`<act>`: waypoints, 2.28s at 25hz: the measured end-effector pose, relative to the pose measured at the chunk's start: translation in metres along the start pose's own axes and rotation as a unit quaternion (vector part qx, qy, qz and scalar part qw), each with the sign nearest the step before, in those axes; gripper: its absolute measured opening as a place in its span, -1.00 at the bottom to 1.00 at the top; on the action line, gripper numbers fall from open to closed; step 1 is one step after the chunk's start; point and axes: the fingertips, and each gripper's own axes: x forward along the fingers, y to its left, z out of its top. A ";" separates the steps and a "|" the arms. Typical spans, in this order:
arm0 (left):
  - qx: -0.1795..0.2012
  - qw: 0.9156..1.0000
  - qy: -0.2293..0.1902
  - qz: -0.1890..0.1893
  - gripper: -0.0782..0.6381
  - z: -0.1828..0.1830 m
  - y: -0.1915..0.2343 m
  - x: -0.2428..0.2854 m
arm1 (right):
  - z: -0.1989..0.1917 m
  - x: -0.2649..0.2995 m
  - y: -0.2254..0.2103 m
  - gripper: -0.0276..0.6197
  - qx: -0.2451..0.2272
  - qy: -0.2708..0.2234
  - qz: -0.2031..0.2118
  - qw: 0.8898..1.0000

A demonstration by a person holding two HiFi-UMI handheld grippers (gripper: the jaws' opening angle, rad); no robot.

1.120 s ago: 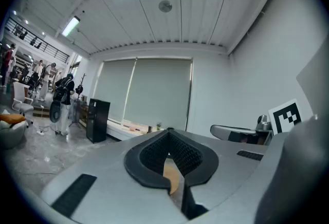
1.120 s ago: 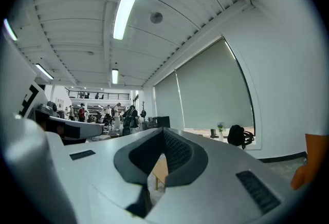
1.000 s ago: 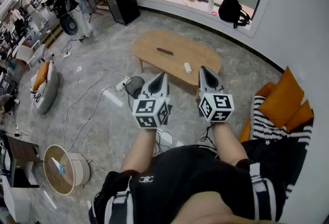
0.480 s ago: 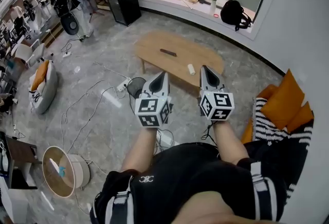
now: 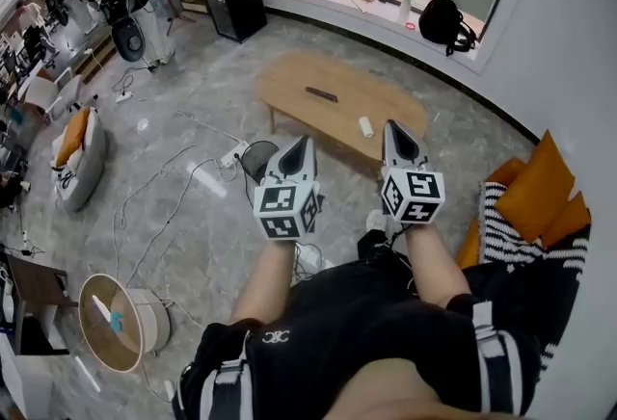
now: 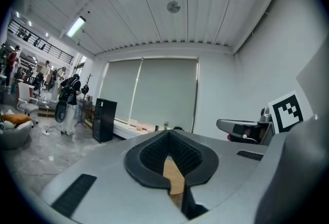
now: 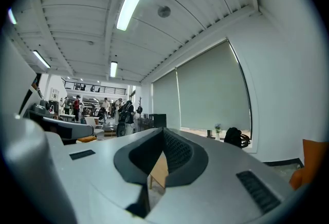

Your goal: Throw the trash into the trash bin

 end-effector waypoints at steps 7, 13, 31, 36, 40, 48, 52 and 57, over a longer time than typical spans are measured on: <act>0.010 1.000 0.004 0.010 -0.75 -0.006 0.007 0.054 | -0.014 0.048 -0.037 -0.88 0.001 -0.001 0.001 1.000; 0.017 1.000 0.007 0.018 -0.75 0.005 0.016 0.120 | -0.012 0.110 -0.075 -0.88 0.002 -0.003 0.007 1.000; 0.006 0.998 0.050 0.028 -0.75 0.014 0.028 0.394 | -0.033 0.328 -0.238 -0.88 0.024 0.033 0.035 0.999; 0.000 0.997 0.072 0.029 -0.75 0.000 0.038 0.437 | -0.049 0.366 -0.257 -0.88 0.029 0.048 0.038 0.998; -0.006 0.996 0.087 0.022 -0.75 -0.015 0.043 0.462 | -0.069 0.389 -0.268 -0.88 0.041 0.063 0.033 0.997; -0.025 0.990 0.136 -0.001 -0.75 -0.059 0.090 0.480 | -0.114 0.425 -0.247 -0.88 0.045 0.096 0.008 0.994; -0.034 0.986 0.166 -0.010 -0.75 -0.088 0.111 0.489 | -0.149 0.443 -0.233 -0.88 0.041 0.123 0.016 0.991; -0.055 0.976 0.210 -0.017 -0.75 -0.136 0.124 0.495 | -0.219 0.444 -0.222 -0.55 0.043 0.204 0.019 0.978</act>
